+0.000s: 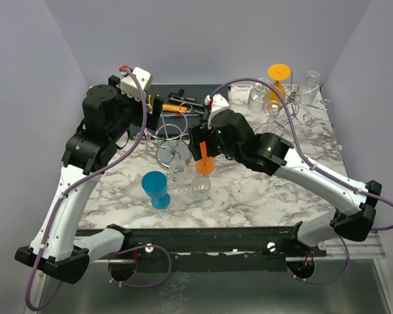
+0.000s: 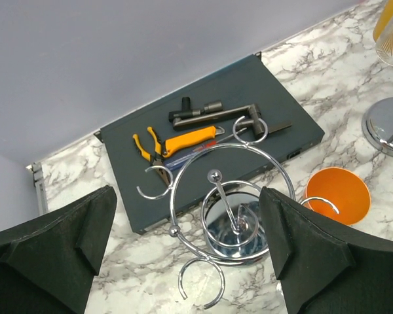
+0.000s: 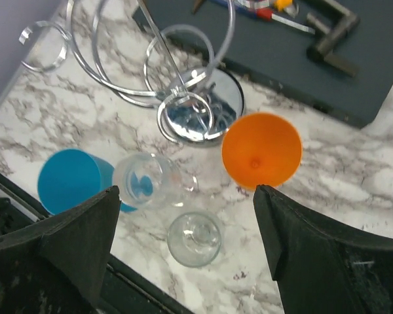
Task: Place the wine glass upside down on the wine glass rack
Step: Pick up the wine glass at the center of the board.
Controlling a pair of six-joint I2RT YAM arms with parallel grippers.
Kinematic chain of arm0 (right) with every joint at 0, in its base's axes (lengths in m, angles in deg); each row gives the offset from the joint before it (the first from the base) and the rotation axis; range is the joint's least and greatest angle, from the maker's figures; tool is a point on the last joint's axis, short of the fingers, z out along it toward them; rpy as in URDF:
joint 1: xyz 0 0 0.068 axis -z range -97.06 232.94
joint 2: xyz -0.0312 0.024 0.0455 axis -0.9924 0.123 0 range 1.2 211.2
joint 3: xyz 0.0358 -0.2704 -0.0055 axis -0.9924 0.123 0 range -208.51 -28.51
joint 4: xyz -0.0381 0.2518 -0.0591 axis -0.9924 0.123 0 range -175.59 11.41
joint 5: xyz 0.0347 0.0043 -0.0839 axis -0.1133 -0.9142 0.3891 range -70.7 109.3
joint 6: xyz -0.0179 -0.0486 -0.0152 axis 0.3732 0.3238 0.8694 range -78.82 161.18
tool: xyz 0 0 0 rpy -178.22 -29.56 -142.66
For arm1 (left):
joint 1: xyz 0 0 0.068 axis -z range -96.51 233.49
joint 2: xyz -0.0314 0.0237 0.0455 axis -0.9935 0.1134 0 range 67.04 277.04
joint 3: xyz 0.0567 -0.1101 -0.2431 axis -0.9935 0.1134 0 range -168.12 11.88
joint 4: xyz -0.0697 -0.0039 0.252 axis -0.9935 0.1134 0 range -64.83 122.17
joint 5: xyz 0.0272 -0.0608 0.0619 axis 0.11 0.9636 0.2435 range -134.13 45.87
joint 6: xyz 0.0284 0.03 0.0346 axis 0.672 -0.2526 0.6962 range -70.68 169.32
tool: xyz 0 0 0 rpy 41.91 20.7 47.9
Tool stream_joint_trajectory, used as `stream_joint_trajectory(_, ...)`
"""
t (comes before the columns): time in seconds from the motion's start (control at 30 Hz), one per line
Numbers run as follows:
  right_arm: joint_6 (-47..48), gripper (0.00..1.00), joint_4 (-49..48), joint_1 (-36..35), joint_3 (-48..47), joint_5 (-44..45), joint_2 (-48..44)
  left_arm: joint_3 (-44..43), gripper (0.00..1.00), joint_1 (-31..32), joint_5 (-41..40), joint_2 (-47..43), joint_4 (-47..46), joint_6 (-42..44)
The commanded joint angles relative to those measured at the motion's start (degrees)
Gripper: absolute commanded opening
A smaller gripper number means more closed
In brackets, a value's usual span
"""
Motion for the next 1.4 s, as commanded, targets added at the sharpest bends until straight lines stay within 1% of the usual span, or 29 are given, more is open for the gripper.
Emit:
stream_joint_trajectory(0.0,-7.8,0.89,3.6,-2.0,6.2,2.1,-3.0,1.2,0.99,-0.2,1.7,-1.6,0.4,-2.6)
stream_joint_trajectory(0.23,-16.1,0.84,5.3,-5.6,16.3,1.1,-3.8,1.7,0.99,-0.2,4.4,-2.3,0.4,-2.3)
stream_joint_trajectory(0.43,-18.7,0.80,2.1,-6.0,22.4,0.1,-4.6,2.1,0.99,-0.2,6.5,-2.5,0.3,-2.1)
stream_joint_trajectory(0.63,-19.6,0.77,-0.9,-6.1,24.0,1.8,-1.2,1.9,0.99,-0.2,8.1,-1.8,0.3,-3.0)
stream_joint_trajectory(0.9,-20.0,0.71,-2.6,-5.9,24.4,2.7,2.9,2.3,0.99,-0.2,9.0,-2.0,0.3,-2.9)
stream_joint_trajectory(1.2,-20.5,0.67,-3.5,-5.4,26.6,2.7,2.2,2.9,0.99,-0.2,10.5,-2.5,0.2,-2.9)
stream_joint_trajectory(1.37,-20.9,0.63,-4.7,-4.8,28.2,2.1,2.6,3.4,0.99,-0.2,11.8,-2.6,0.3,-3.1)
